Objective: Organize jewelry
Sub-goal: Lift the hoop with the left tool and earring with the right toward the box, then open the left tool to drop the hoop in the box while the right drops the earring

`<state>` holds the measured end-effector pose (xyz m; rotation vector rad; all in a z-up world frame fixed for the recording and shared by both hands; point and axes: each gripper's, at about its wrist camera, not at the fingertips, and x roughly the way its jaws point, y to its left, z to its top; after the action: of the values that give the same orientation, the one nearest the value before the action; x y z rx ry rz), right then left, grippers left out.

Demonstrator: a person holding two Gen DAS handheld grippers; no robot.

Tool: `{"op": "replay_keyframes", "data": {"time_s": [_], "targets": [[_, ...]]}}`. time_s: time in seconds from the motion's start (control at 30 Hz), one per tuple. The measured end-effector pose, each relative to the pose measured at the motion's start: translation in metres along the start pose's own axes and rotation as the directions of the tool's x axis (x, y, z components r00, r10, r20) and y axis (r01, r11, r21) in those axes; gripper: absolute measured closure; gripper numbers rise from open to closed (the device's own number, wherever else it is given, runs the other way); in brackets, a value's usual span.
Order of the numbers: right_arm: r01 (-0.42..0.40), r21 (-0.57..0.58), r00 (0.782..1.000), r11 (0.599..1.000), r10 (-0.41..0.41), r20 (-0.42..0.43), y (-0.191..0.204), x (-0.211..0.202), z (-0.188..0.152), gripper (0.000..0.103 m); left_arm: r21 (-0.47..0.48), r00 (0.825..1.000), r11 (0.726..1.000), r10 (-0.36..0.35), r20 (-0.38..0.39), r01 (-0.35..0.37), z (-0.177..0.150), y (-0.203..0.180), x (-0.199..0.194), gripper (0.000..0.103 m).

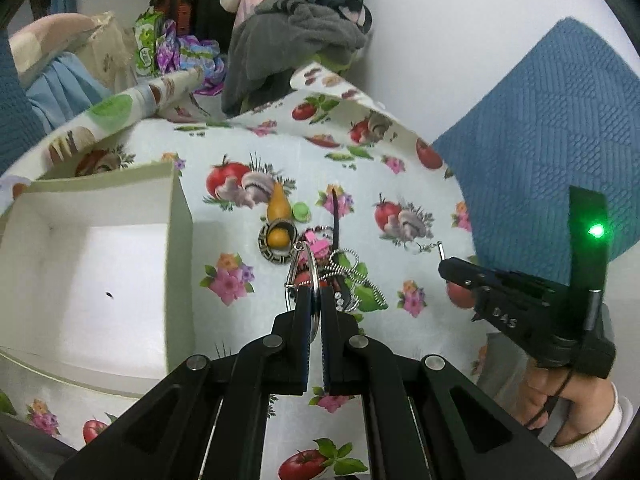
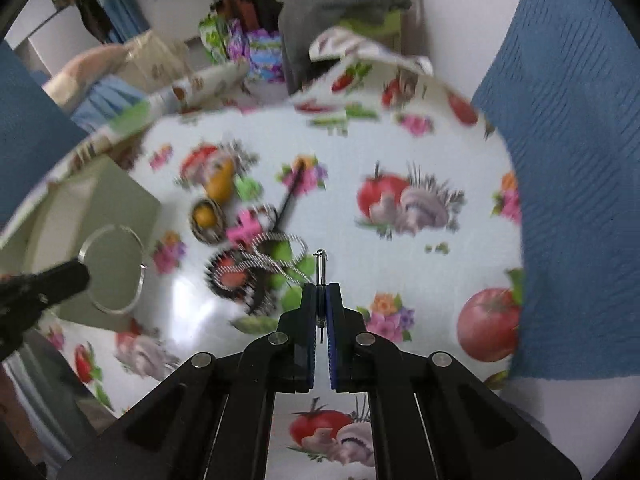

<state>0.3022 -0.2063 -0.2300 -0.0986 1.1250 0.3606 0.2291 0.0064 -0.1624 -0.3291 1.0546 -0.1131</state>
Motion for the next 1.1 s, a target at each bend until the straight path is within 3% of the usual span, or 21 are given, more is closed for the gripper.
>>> {"op": "replay_keyframes", "data": {"time_s": [0.3,0.6,0.8,1.1], "targets": [[-0.033,-0.025,0.994,0.999,0.035,0.106,0.043,-0.065,0.035,0.101,-0.001,0.998,1.0,0.007,0.064,-0.007,0.026,0.014,-0.053,0.101],[-0.123,-0.09,0.972,0.988,0.138,0.19,0.118,-0.105,0.066,0.1,-0.027,0.993,0.999,0.042,0.108,-0.04,0.039,0.067,-0.094,0.101],[-0.19,-0.141,0.963,0.972,0.212,0.165,0.174,-0.087,0.069,0.1,-0.096,0.993,0.993,0.071,0.093,-0.062,0.031,0.123,-0.092,0.101],[-0.271,-0.182,0.961,0.945,0.277,0.01,0.234,-0.022,0.048,0.1,-0.18,0.997,0.981,0.08,0.006,-0.077,0.005,0.186,-0.06,0.101]]}}
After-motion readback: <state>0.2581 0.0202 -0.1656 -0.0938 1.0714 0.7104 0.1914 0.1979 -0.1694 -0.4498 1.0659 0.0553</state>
